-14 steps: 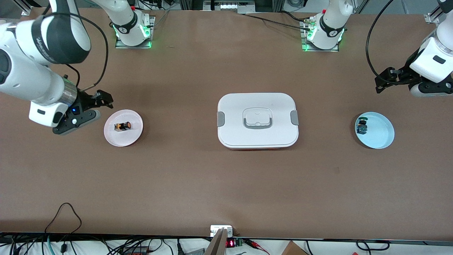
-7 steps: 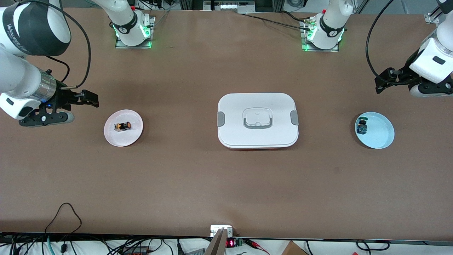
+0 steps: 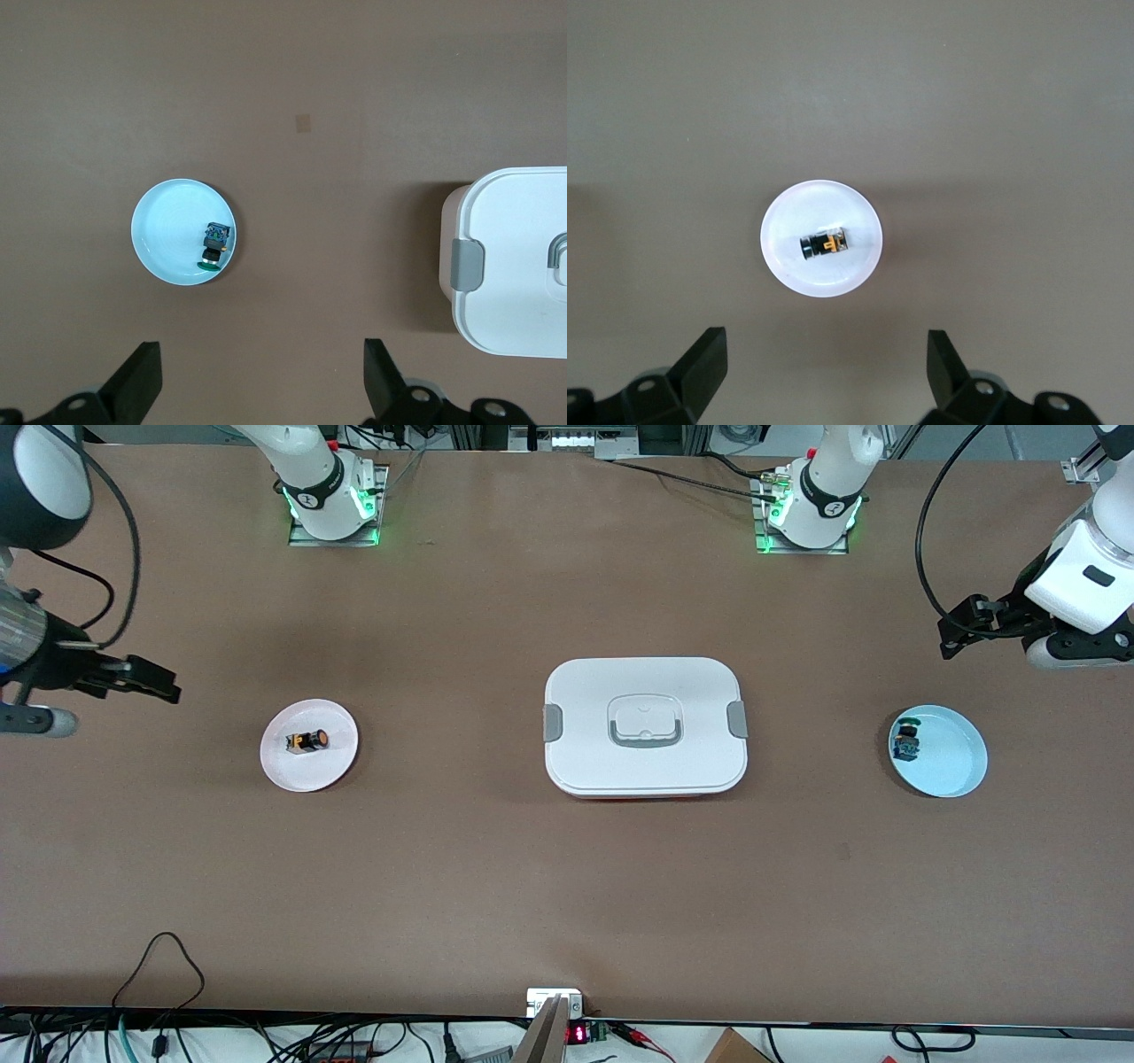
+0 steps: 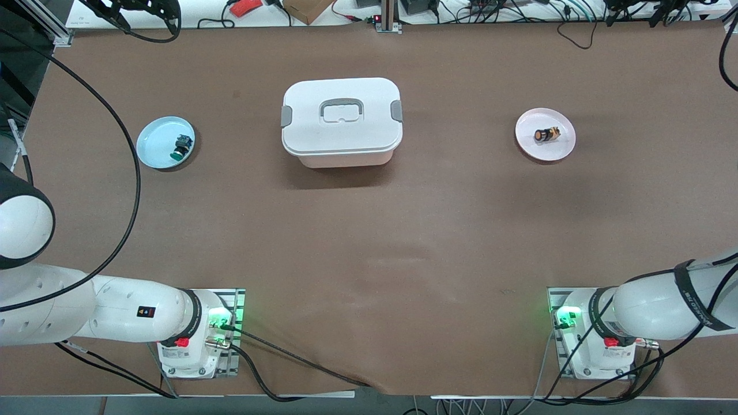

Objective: Transfer orange switch to right arm and place

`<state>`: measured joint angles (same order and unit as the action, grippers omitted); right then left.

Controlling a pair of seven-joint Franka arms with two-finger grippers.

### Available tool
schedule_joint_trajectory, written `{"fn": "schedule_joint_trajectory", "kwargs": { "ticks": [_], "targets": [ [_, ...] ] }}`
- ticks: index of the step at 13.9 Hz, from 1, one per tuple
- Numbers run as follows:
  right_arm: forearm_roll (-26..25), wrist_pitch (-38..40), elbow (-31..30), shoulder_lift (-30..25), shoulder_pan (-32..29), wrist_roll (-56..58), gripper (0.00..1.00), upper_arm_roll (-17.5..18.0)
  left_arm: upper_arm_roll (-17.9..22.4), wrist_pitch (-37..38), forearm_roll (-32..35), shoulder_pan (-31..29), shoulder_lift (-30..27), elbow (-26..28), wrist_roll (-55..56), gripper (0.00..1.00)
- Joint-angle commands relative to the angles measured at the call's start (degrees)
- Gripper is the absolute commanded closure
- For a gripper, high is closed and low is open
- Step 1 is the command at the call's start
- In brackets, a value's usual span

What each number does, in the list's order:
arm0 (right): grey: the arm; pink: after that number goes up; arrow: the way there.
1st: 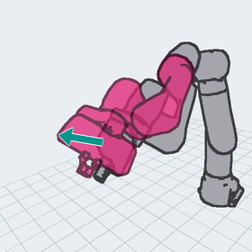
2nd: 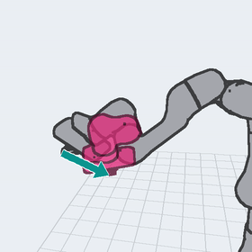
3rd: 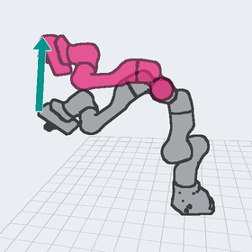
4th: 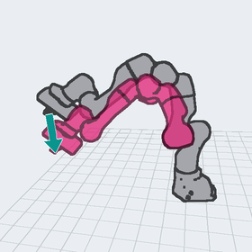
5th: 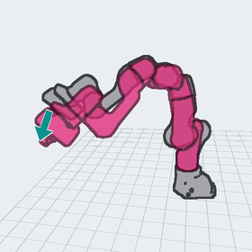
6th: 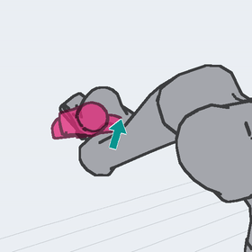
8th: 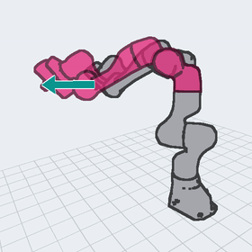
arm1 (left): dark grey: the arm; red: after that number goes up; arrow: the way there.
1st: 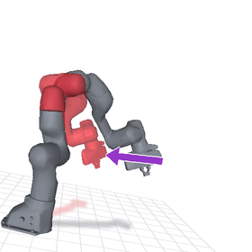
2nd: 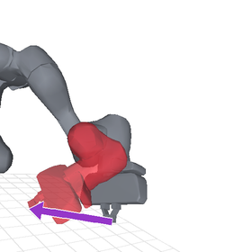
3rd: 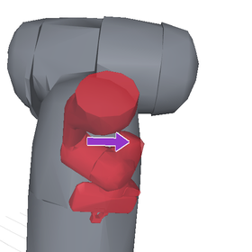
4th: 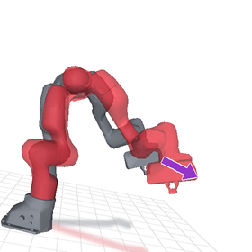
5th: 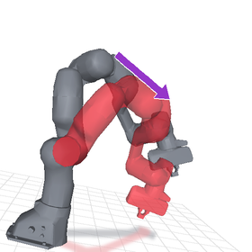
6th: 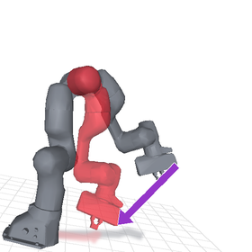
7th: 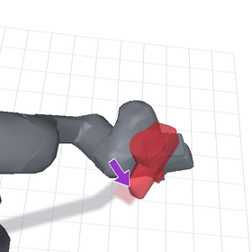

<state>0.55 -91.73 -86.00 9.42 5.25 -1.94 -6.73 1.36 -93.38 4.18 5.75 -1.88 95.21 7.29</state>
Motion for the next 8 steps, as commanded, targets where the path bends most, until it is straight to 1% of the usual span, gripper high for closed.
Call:
{"fn": "schedule_joint_trajectory", "kwargs": {
  "ticks": [1,4,6,8],
  "targets": [
    [-0.64,1.21,-1.09,-1.51,-0.15,1.76,0.00,-1.18,0.13,0.30,-1.01,-0.38,0.73,-1.52,-0.34,0.00],
    [-1.16,-6.60,-9.95,-6.68,0.02,2.63,0.00,-1.18,0.13,0.30,-1.01,-0.39,0.73,-1.52,-0.34,0.00],
    [-1.25,-6.62,-9.46,-6.61,-0.15,6.14,0.00,-1.26,0.13,0.30,-1.01,-0.30,0.73,-1.52,-0.26,0.00],
    [-0.82,-4.53,-8.23,-6.61,-0.07,5.72,0.00,-1.18,0.13,0.30,-1.01,-0.21,0.65,-1.60,-0.25,0.00]
  ]
}}
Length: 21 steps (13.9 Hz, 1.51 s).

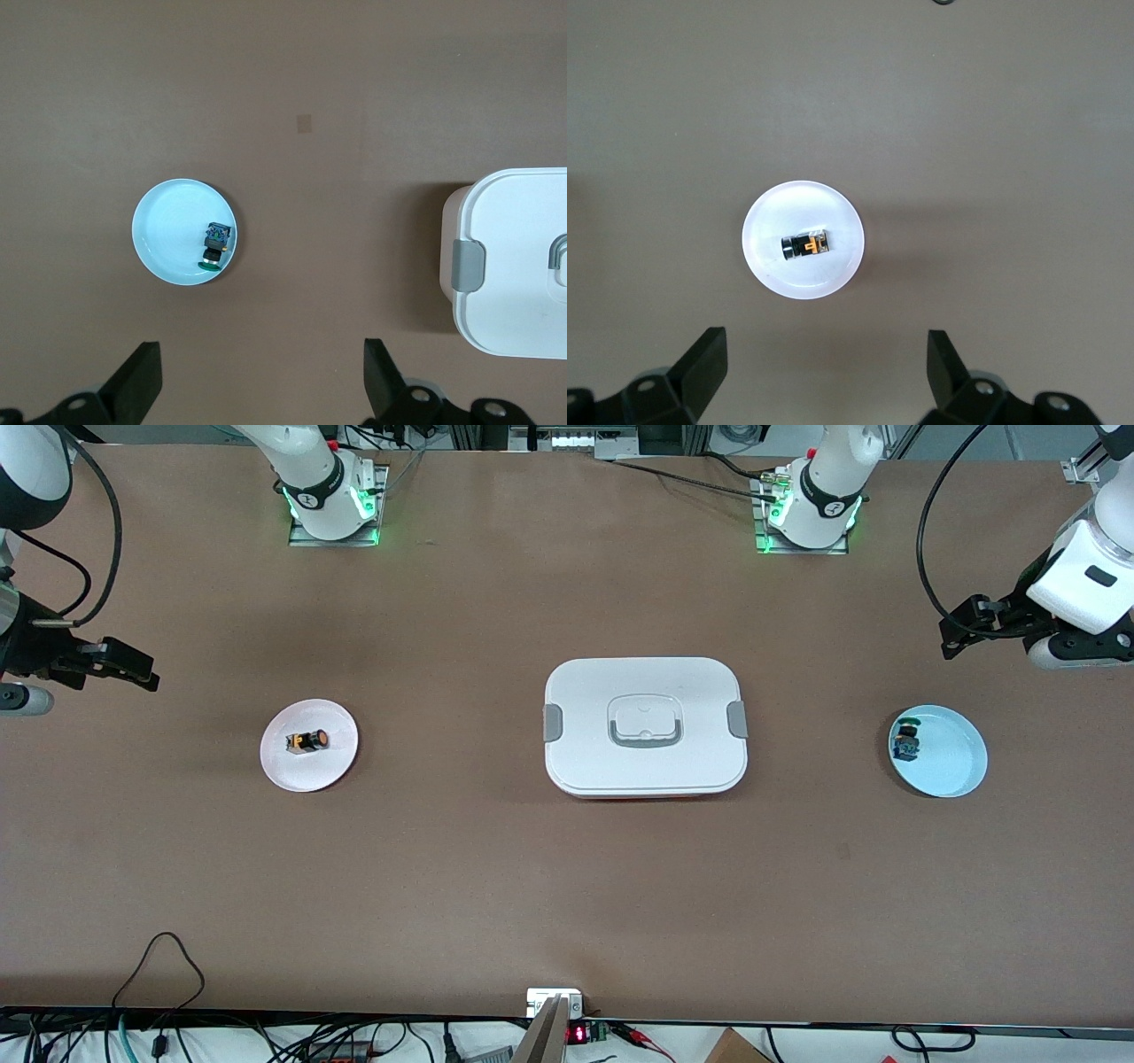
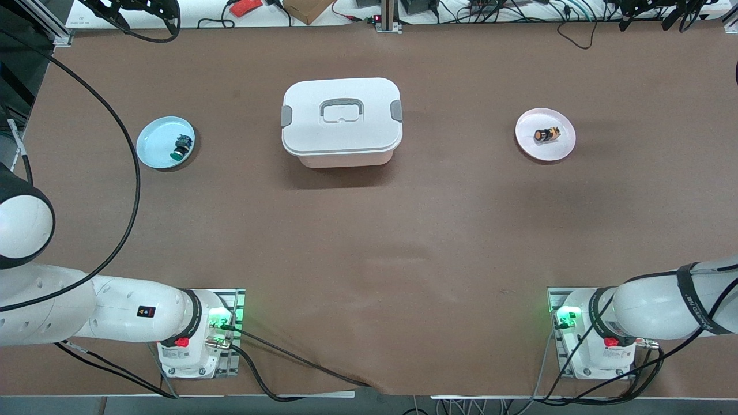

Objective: Transfer orange switch to right arm and place

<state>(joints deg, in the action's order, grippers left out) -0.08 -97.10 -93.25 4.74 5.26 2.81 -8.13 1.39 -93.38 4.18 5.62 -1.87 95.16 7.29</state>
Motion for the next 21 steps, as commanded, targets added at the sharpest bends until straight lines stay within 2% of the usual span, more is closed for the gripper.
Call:
{"fn": "schedule_joint_trajectory", "kwargs": {
  "ticks": [1,4,21],
  "targets": [
    [-0.10,2.95,0.08,-1.93,0.19,-0.77,0.00,0.22,0.10,0.39,-1.01,-0.09,0.72,-1.55,-0.34,0.00],
    [-0.19,3.50,1.23,-1.84,0.28,-3.95,0.00,0.49,0.10,0.30,-1.01,-0.18,0.73,-1.55,-0.34,0.00],
    [-0.01,7.37,2.55,-1.84,0.89,-1.66,0.00,0.84,0.10,0.30,-1.01,0.18,0.73,-1.55,-0.25,0.00]
  ]
}}
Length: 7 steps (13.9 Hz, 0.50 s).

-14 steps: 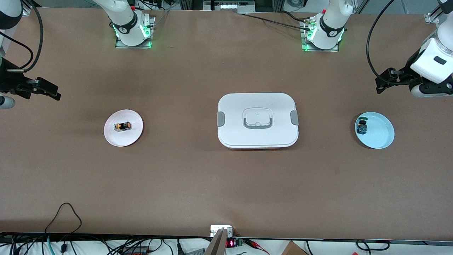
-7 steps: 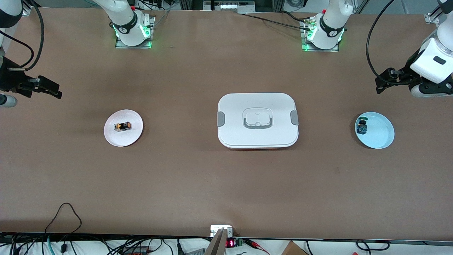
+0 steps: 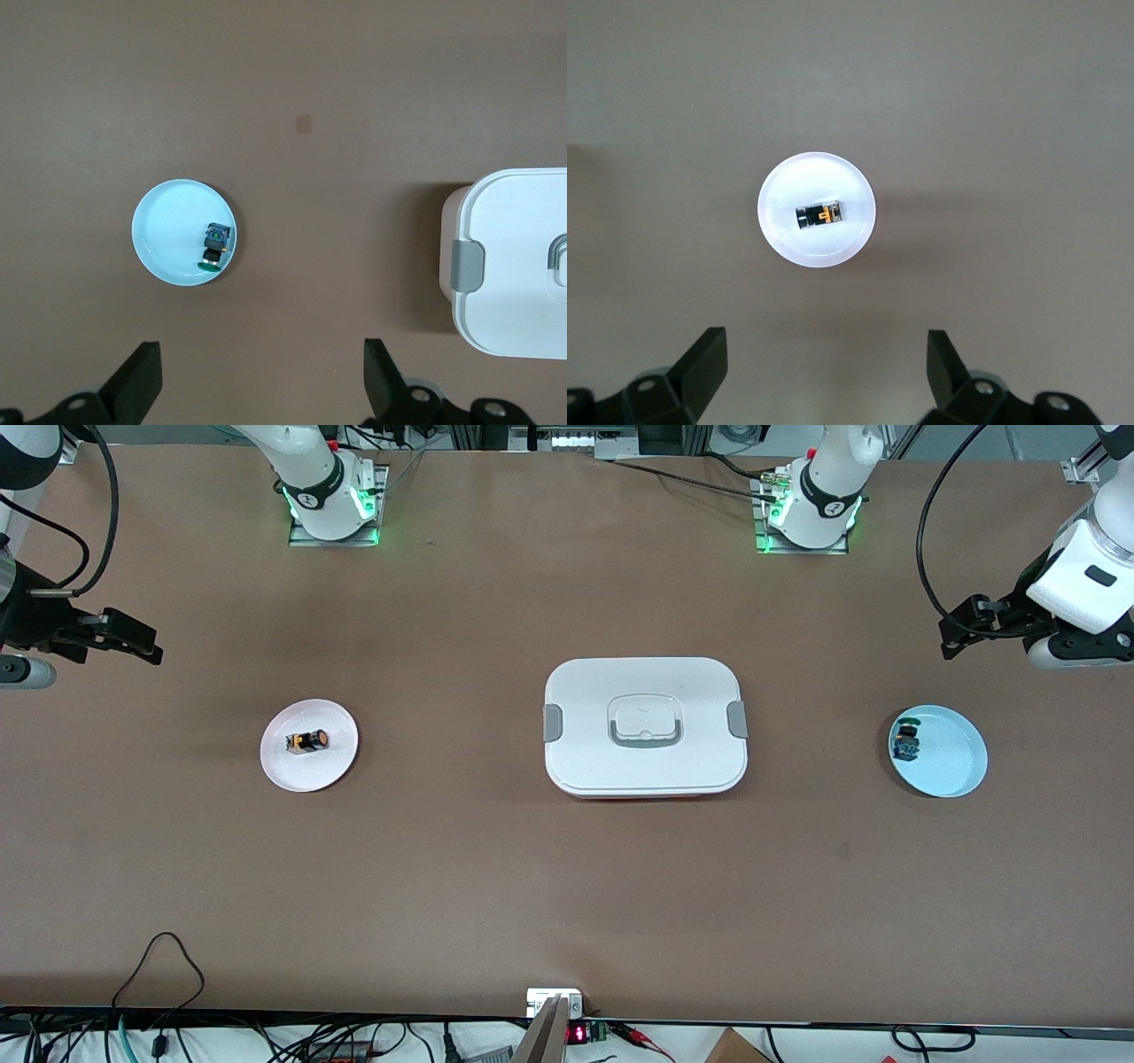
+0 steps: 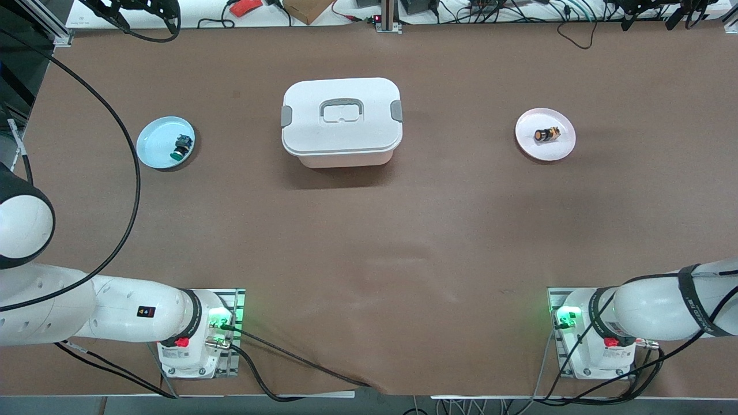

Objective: Transfer orange switch to right arm and place

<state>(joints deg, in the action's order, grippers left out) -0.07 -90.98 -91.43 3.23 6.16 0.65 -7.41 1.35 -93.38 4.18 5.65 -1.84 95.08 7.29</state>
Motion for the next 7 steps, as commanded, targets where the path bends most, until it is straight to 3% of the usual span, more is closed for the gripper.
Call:
{"fn": "schedule_joint_trajectory", "kwargs": {
  "ticks": [1,7],
  "targets": [
    [-0.02,1.24,0.64,-0.42,0.00,0.06,0.00,0.21,0.15,0.30,-1.01,0.15,0.69,-1.47,-0.34,0.00],
    [0.07,1.68,1.34,-0.42,0.00,0.32,0.00,0.03,0.15,0.39,-1.01,-0.02,0.69,-1.47,-0.25,0.00]
  ]
}}
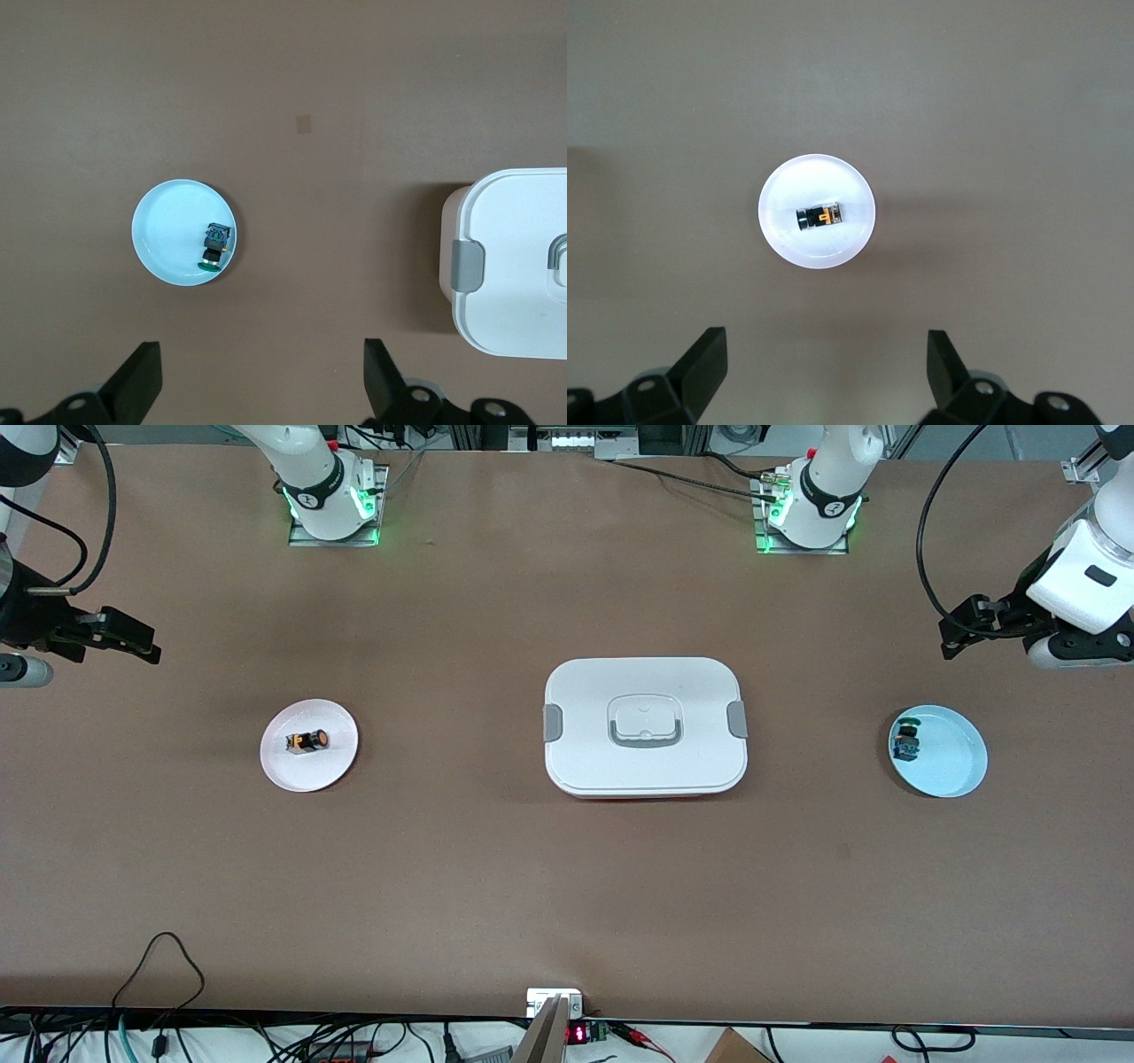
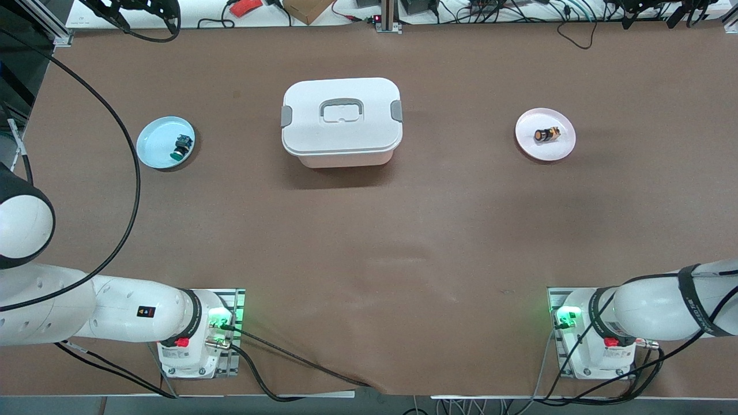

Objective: Transfer orange switch to right arm and place

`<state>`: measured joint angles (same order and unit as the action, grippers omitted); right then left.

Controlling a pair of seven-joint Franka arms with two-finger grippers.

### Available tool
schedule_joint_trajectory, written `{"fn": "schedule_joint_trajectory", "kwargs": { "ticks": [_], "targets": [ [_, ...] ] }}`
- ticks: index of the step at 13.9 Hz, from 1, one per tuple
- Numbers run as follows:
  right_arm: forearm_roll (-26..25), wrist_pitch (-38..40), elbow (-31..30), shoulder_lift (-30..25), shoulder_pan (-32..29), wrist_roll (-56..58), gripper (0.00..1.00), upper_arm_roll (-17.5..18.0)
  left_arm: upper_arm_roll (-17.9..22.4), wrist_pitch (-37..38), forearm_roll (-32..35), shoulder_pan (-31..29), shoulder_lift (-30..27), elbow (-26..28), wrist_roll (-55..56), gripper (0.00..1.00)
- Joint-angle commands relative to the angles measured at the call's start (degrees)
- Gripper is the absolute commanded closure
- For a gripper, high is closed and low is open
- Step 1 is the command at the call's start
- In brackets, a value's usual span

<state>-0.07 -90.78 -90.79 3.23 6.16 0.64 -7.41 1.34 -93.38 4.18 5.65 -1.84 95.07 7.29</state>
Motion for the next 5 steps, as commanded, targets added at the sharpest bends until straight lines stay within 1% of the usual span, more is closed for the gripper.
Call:
{"fn": "schedule_joint_trajectory", "kwargs": {
  "ticks": [1,5],
  "targets": [
    [0.07,2.27,0.71,-0.42,-0.09,0.32,0.00,0.03,0.15,0.30,-1.01,-0.20,0.69,-1.47,-0.26,0.00],
    [0.07,2.80,0.71,-0.42,0.00,-0.12,0.00,0.03,0.24,0.39,-1.10,-0.55,0.69,-1.47,-0.26,0.00]
  ]
}}
